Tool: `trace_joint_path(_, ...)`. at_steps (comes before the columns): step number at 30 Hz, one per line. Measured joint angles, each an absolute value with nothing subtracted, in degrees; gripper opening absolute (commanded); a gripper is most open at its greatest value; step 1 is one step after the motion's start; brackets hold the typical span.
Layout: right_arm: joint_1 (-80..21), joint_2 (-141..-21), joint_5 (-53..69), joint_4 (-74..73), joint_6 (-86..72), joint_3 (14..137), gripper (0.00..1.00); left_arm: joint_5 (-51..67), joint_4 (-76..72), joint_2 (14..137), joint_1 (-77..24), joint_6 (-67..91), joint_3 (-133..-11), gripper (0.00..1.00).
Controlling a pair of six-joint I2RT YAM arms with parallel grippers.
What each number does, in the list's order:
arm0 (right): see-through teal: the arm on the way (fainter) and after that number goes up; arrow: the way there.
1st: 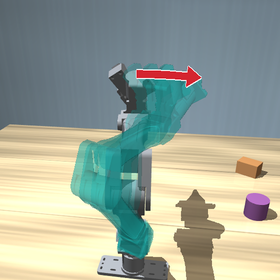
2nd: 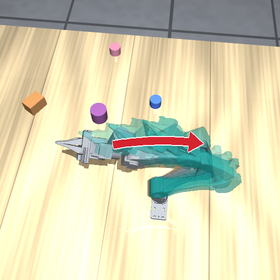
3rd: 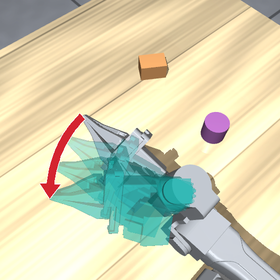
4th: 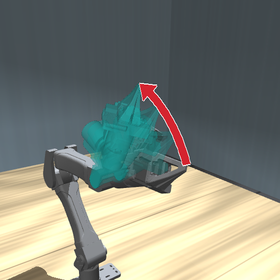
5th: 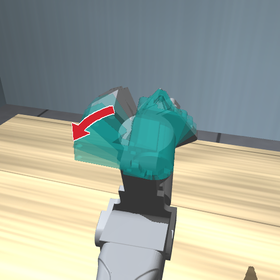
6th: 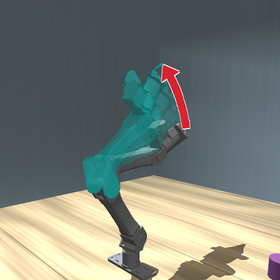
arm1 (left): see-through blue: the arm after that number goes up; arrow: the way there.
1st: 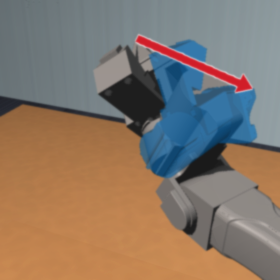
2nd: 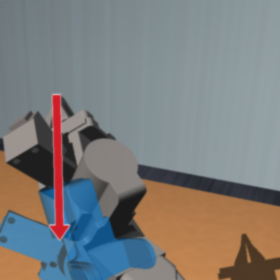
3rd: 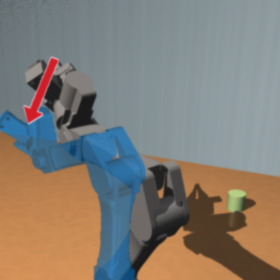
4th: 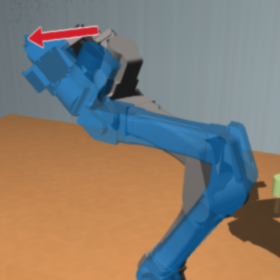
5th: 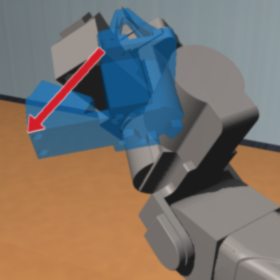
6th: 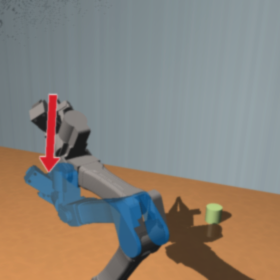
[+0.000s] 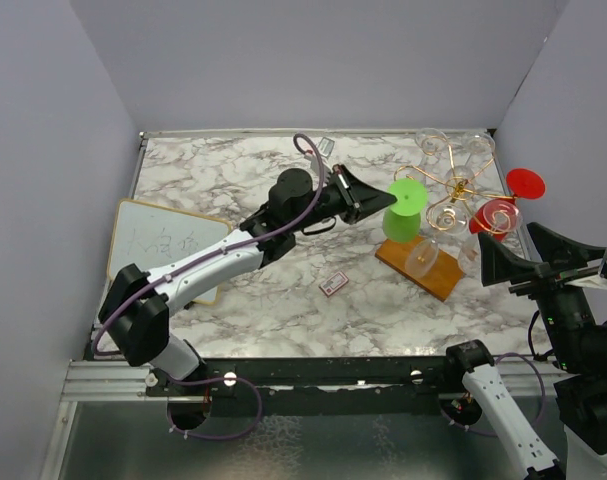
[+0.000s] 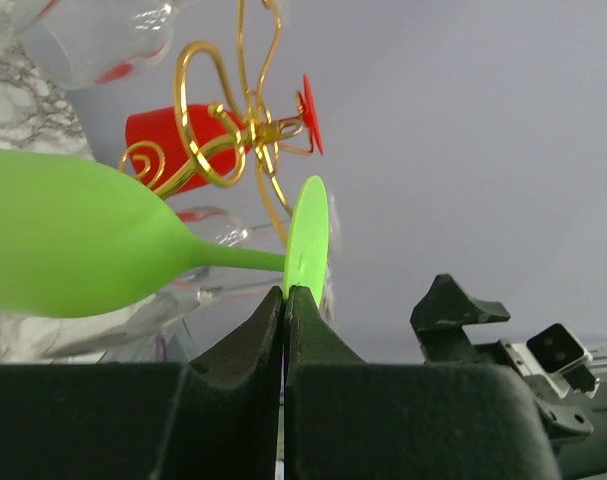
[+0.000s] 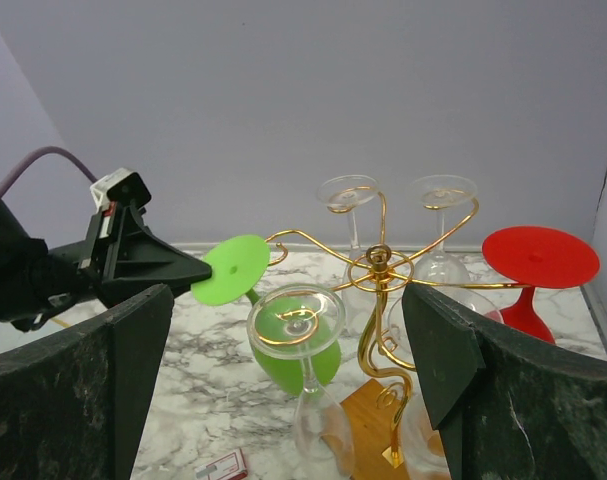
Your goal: Take the wine glass off the wine glass rack
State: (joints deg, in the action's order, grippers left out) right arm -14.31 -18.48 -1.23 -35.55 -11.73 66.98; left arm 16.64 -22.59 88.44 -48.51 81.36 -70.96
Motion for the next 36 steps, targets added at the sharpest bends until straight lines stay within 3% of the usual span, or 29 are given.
trace_joint_path(10, -14.4, -20.5, 4.3, -34.3, -10.6, 67.0, 0.99, 16.9, -18.8, 69.6, -48.0, 67.6, -54.6, 0.0)
trace_joint_path(19, -16.4, -28.9, 32.9, -27.4, -7.1, 67.2, 0.97, 16.1, -10.7, 48.4, -48.0, 33.6, -49.5, 0.0)
trace_joint_path(22, -16.9, -33.9, 44.8, -22.8, -8.4, 67.0, 0.91, 17.0, -10.0, 43.0, -48.0, 20.9, -47.2, 0.0)
trace_joint_path(28, -17.2, -45.0, 60.2, -12.8, -16.6, 65.9, 0.85, 23.4, -8.5, 39.5, -48.0, 2.8, -43.4, 0.0)
trace_joint_path(36, -22.0, -54.7, 63.1, -7.8, -20.2, 65.6, 0.77, 26.8, -8.4, 41.0, -48.0, -6.5, -40.5, 0.0)
